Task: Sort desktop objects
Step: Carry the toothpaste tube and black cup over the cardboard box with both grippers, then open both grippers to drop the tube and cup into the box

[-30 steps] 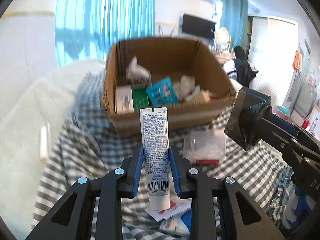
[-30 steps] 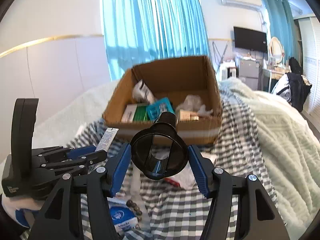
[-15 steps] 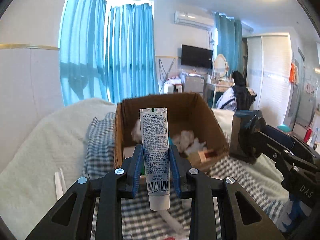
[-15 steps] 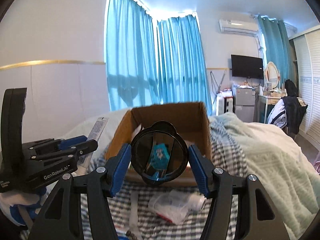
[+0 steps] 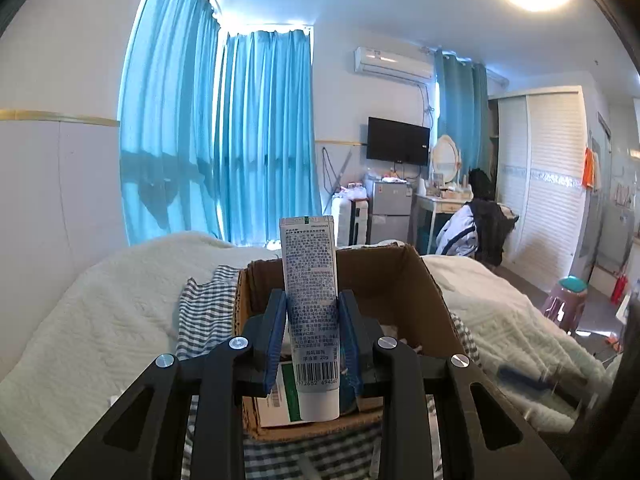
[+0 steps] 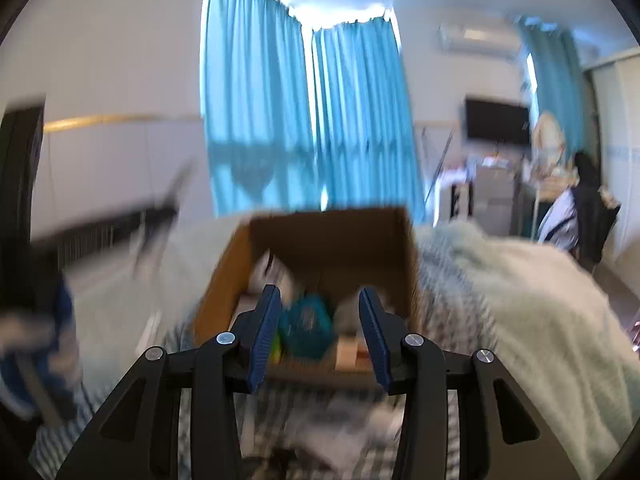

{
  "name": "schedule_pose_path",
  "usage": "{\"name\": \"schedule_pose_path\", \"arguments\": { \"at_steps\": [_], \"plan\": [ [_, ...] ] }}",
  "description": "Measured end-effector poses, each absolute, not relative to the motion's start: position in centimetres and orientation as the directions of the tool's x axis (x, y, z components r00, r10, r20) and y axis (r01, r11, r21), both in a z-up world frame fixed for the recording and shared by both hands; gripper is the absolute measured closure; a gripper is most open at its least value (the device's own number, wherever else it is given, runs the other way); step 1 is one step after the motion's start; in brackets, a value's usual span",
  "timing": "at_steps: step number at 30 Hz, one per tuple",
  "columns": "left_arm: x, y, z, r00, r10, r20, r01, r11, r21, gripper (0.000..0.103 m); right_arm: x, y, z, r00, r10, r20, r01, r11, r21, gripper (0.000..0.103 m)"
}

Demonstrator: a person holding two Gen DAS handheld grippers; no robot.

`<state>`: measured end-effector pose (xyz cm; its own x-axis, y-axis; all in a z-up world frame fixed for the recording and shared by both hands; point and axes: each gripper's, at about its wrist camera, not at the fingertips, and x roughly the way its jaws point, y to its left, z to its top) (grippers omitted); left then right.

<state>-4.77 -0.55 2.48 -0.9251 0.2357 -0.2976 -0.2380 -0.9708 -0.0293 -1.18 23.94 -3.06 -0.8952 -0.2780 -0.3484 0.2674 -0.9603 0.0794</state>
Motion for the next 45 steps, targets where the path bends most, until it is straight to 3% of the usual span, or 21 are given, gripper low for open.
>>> {"name": "schedule_pose_path", "arguments": {
  "at_steps": [5,8,10,19,29,31,40,45],
  "plan": [
    [-6.1,-0.2,0.8,-0.923,0.224,-0.312,-0.231,-0.973,-0.015,0.076,-1.6,22.2,-8.6,-0.801,-0.294,-0.522,0.307,-0.95,0.063,0.06],
    [-7.4,-0.1,-1.0,-0.911,0.217,-0.349,-0.226,-0.974,-0.016,0.076,-2.1,20.7,-10.5,-0.755,-0.316,-0.574,0.347,-0.936,0.059,0.056],
    [-8.4,-0.2,-2.2,-0.902,0.214,-0.375,-0.222,-0.975,-0.024,0.076,-2.5,19.9,-11.6,-0.701,-0.345,-0.625,0.382,-0.921,0.08,0.05],
    [-11.4,-0.5,-5.9,-0.866,0.218,-0.45,-0.222,-0.974,-0.044,0.076,-4.5,18.2,-20.1,-0.368,-0.38,-0.849,0.421,-0.882,0.212,0.05],
    [-13.7,-0.8,-8.0,-0.832,0.23,-0.505,-0.234,-0.971,-0.058,0.076,-3.8,18.5,-17.4,-0.456,-0.37,-0.81,0.424,-0.89,0.168,0.059],
    [-13.8,-0.6,-8.2,-0.829,0.233,-0.508,-0.236,-0.97,-0.058,0.076,-3.1,19.1,-14.9,-0.512,-0.366,-0.777,0.434,-0.891,0.134,0.076],
    [-15.2,-0.8,-9.0,-0.811,0.245,-0.532,-0.248,-0.966,-0.068,0.076,-3.5,20.8,-10.2,-0.613,-0.339,-0.713,0.404,-0.911,0.086,0.076],
    [-15.6,-1.0,-9.2,-0.798,0.244,-0.551,-0.244,-0.967,-0.075,0.069,-4.4,21.5,-4.6,-0.743,-0.344,-0.575,0.374,-0.925,0.071,0.076]
  ]
}}
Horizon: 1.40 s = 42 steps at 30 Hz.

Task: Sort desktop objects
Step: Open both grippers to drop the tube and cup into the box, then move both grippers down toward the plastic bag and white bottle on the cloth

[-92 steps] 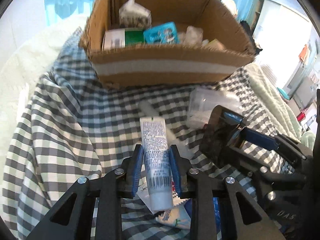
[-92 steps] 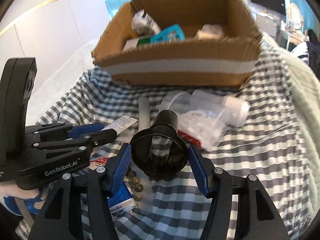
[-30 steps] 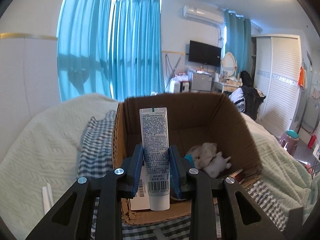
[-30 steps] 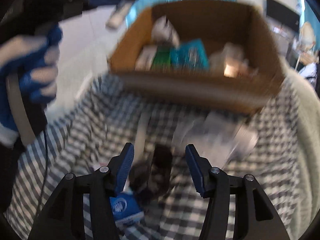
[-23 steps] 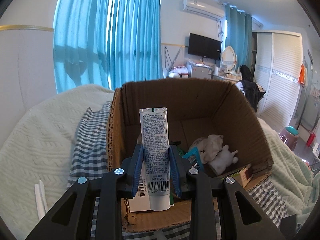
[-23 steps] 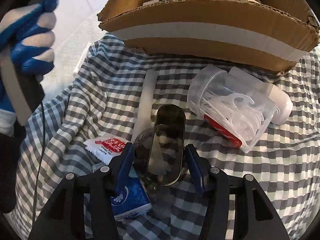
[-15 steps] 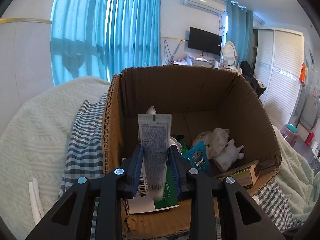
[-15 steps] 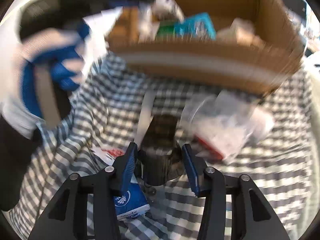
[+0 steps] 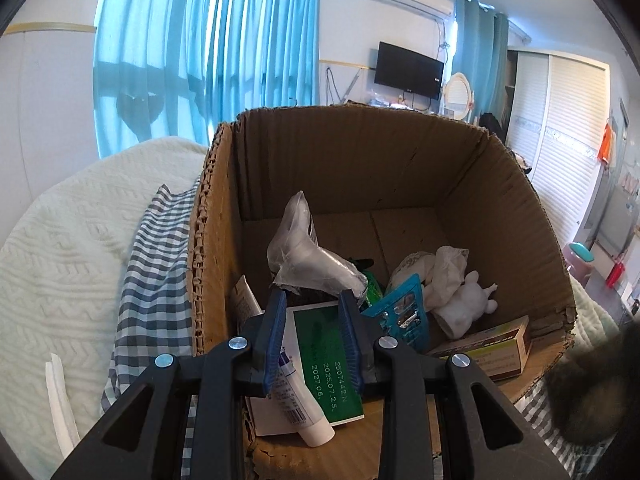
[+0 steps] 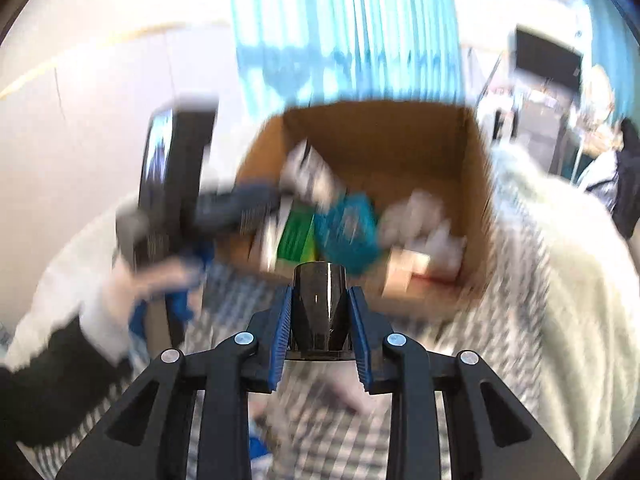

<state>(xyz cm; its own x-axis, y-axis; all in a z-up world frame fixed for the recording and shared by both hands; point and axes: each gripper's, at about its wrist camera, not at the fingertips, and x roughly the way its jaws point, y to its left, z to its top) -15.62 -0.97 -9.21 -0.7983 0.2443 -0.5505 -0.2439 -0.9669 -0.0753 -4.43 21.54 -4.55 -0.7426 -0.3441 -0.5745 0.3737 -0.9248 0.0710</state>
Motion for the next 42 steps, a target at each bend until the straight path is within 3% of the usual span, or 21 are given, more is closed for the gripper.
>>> {"name": "schedule_pose_path", "arguments": {
  "at_steps": [3,7,9,11,13,14,17,21,25,33,42],
  "plan": [
    [-15.5,-1.0,-9.2,-0.805,0.237,-0.544,-0.238,-0.969,-0.071,0.048,-6.7,21.6,-3.0,-0.791,-0.326,-0.517,0.343,-0.937,0.065,0.076],
    [-15.4,-1.0,-9.0,-0.809,0.234,-0.539,-0.238,-0.969,-0.063,0.043,-10.7,21.2,-2.8,-0.833,-0.29,-0.472,0.294,-0.953,0.066,0.076],
    [-15.4,-0.9,-8.9,-0.805,0.239,-0.542,-0.243,-0.968,-0.066,0.035,-12.0,21.0,-3.3,-0.849,-0.269,-0.454,0.273,-0.96,0.057,0.075],
    [-15.2,-0.7,-8.8,-0.797,0.247,-0.552,-0.248,-0.966,-0.074,0.027,-12.6,20.9,-4.0,-0.869,-0.254,-0.425,0.258,-0.965,0.048,0.063],
    [-14.6,-0.4,-8.4,-0.806,0.248,-0.538,-0.248,-0.966,-0.075,0.014,-12.5,20.9,-4.6,-0.885,-0.232,-0.403,0.244,-0.97,0.021,0.04],
    [-14.2,-0.2,-8.1,-0.816,0.239,-0.526,-0.241,-0.968,-0.066,0.008,-12.3,21.1,-4.8,-0.891,-0.227,-0.394,0.24,-0.971,0.017,0.036],
    [-13.1,0.2,-7.0,-0.836,0.233,-0.497,-0.246,-0.968,-0.04,0.007,-11.6,22.2,-4.9,-0.901,-0.211,-0.38,0.218,-0.976,0.024,0.034],
    [-11.9,0.0,-5.7,-0.85,0.237,-0.471,-0.244,-0.969,-0.046,0.0,-9.8,24.1,-4.6,-0.925,-0.155,-0.346,0.15,-0.988,0.042,0.012],
    [-10.5,-0.6,-4.8,-0.863,0.227,-0.452,-0.225,-0.973,-0.06,0.0,-8.1,25.9,-3.7,-0.94,-0.123,-0.319,0.103,-0.992,0.078,0.002],
    [-5.7,-2.8,-3.7,-0.918,0.166,-0.36,-0.144,-0.986,-0.087,0.0,-4.2,26.0,-2.9,-0.958,-0.069,-0.278,0.066,-0.998,0.018,0.0],
    [-2.7,-3.9,-5.3,-0.937,0.062,-0.344,-0.04,-0.997,-0.071,0.0,-1.1,25.6,-5.1,-0.949,-0.023,-0.315,0.005,-0.998,0.055,0.0]
  ]
}}
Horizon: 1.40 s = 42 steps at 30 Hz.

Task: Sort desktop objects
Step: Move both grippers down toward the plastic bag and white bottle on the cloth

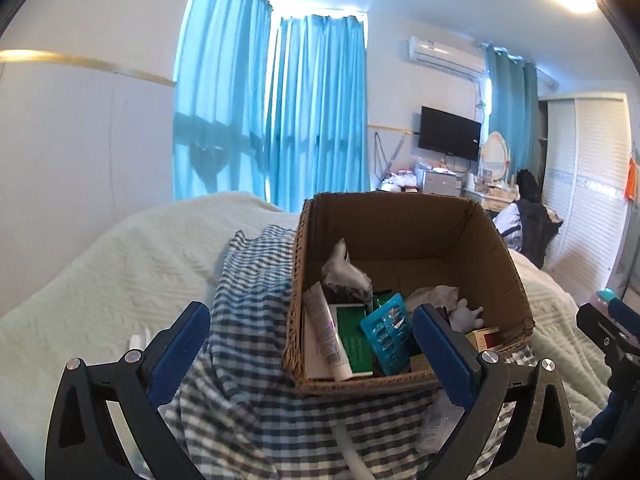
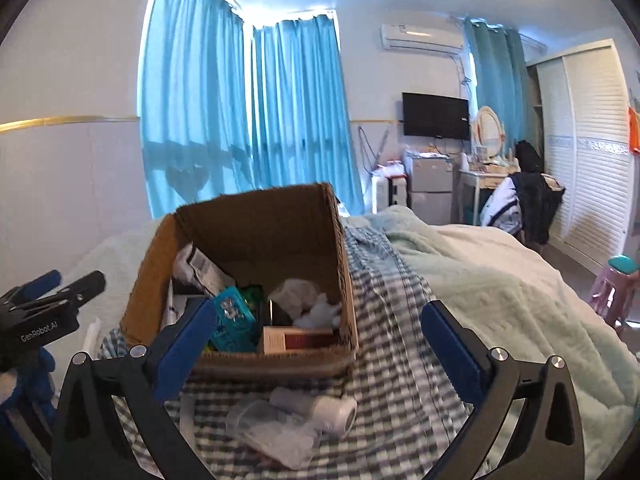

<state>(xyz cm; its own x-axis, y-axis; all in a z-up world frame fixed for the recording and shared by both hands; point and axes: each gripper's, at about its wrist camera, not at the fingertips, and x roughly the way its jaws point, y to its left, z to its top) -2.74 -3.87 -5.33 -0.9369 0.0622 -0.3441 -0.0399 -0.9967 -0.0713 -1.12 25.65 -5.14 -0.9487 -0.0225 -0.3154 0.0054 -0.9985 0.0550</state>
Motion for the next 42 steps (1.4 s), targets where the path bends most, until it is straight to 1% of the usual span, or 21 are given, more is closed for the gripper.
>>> {"name": "schedule_pose_path", "arguments": {
  "at_steps": [2,5,8,12,14,16,22,29,37,41,42],
  "plan": [
    [-2.5,-4.5,-5.9,-0.935,0.071,-0.348,-0.034,-0.993,-0.11,0.0,-0.4,25.2,-5.4,-0.951,-0.006,-0.308,-0.013,-0.998,0.059,0.0],
    [-2.5,-4.6,-7.4,-0.914,0.087,-0.396,-0.037,-0.99,-0.133,0.0,0.6,24.4,-5.8,-0.951,0.026,-0.308,-0.046,-0.997,0.06,0.0],
    [-3.8,-3.8,-9.6,-0.816,0.164,-0.554,-0.1,-0.984,-0.145,0.0,0.8,23.4,-6.8,-0.939,0.047,-0.341,-0.066,-0.997,0.044,0.0],
    [-5.2,-2.4,-12.7,-0.713,0.148,-0.685,-0.088,-0.989,-0.122,0.0,0.1,22.6,-8.8,-0.898,-0.014,-0.439,-0.014,-0.998,0.06,0.0],
    [-5.4,-1.6,-13.6,-0.698,0.118,-0.706,-0.091,-0.993,-0.075,0.0,-0.2,22.4,-9.8,-0.88,-0.038,-0.474,-0.01,-0.995,0.099,0.0],
    [-5.8,-1.4,-14.5,-0.671,0.097,-0.735,-0.084,-0.995,-0.055,0.0,-0.6,22.2,-10.6,-0.859,-0.079,-0.506,0.0,-0.988,0.154,0.0],
    [-7.4,-1.6,-17.1,-0.578,0.085,-0.812,-0.058,-0.996,-0.063,0.0,-2.1,21.8,-12.9,-0.799,-0.128,-0.588,-0.01,-0.974,0.225,0.0],
    [-7.9,-0.2,-18.9,-0.519,0.092,-0.85,-0.098,-0.994,-0.047,0.004,-5.0,22.0,-15.6,-0.731,-0.146,-0.667,-0.066,-0.957,0.282,0.0],
    [-8.6,0.6,-21.2,-0.435,0.082,-0.896,-0.109,-0.993,-0.038,0.007,-7.8,20.3,-17.4,-0.684,-0.082,-0.725,-0.106,-0.972,0.21,0.0],
    [-9.1,0.5,-22.5,-0.388,0.076,-0.919,-0.092,-0.995,-0.043,0.02,-9.3,19.2,-18.8,-0.635,-0.048,-0.771,-0.121,-0.979,0.161,0.0],
    [-9.1,0.5,-22.7,-0.384,0.079,-0.92,-0.09,-0.995,-0.047,0.021,-9.6,18.9,-19.3,-0.617,-0.028,-0.786,-0.126,-0.983,0.134,0.0]
  ]
}}
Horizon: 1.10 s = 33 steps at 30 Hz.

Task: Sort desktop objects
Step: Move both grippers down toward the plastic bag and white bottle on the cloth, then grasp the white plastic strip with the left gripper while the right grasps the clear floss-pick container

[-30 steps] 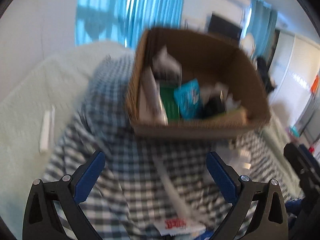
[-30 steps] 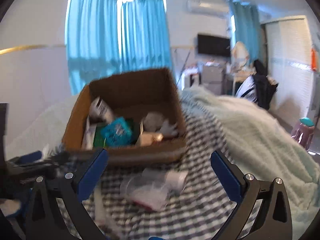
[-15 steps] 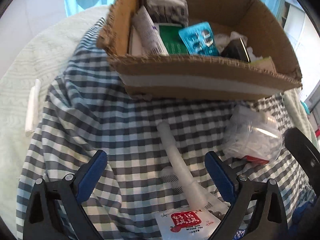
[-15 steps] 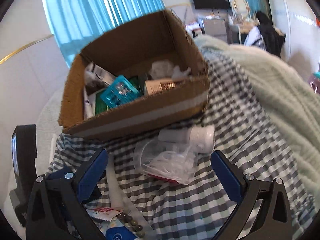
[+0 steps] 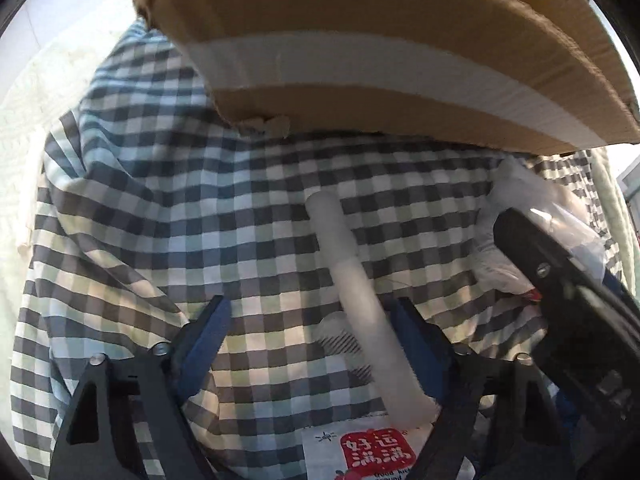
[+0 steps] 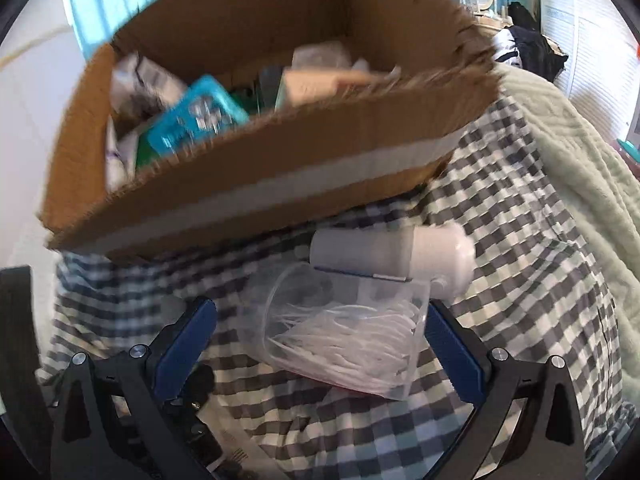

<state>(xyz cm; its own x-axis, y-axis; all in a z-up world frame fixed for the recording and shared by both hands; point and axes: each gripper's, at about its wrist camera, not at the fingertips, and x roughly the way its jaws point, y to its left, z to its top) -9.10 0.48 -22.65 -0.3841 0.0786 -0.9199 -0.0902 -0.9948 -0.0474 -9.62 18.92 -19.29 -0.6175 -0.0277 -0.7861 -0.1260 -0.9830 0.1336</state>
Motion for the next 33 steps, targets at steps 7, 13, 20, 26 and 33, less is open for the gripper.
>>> {"name": "schedule_pose_path", "arguments": {
  "at_steps": [7,13,20,26,33],
  "plan": [
    [-8.4,0.8,-22.6,-0.39,0.127,-0.912,-0.112,-0.99,-0.09,0.061,-10.1,21.2,-21.1,-0.559,-0.046,-0.828,-0.21,-0.958,0.194,0.0],
    [-7.0,1.0,-21.8,-0.417,0.174,-0.892,-0.137,-0.982,-0.128,0.081,-8.9,21.8,-20.5,-0.578,-0.081,-0.812,-0.185,-0.956,0.227,0.005],
    [-4.2,0.9,-19.5,-0.503,0.236,-0.832,-0.186,-0.969,-0.163,0.083,-6.2,22.4,-19.2,-0.613,-0.117,-0.782,-0.151,-0.953,0.261,0.008],
    [-4.9,-0.5,-16.8,-0.582,0.241,-0.777,-0.233,-0.965,-0.125,0.085,-2.6,24.0,-17.4,-0.673,-0.149,-0.724,-0.13,-0.941,0.314,0.008],
    [-2.6,0.0,-14.7,-0.677,0.233,-0.698,-0.245,-0.966,-0.084,0.086,-1.2,23.8,-13.6,-0.791,-0.132,-0.597,-0.068,-0.952,0.299,0.009]
  ]
}}
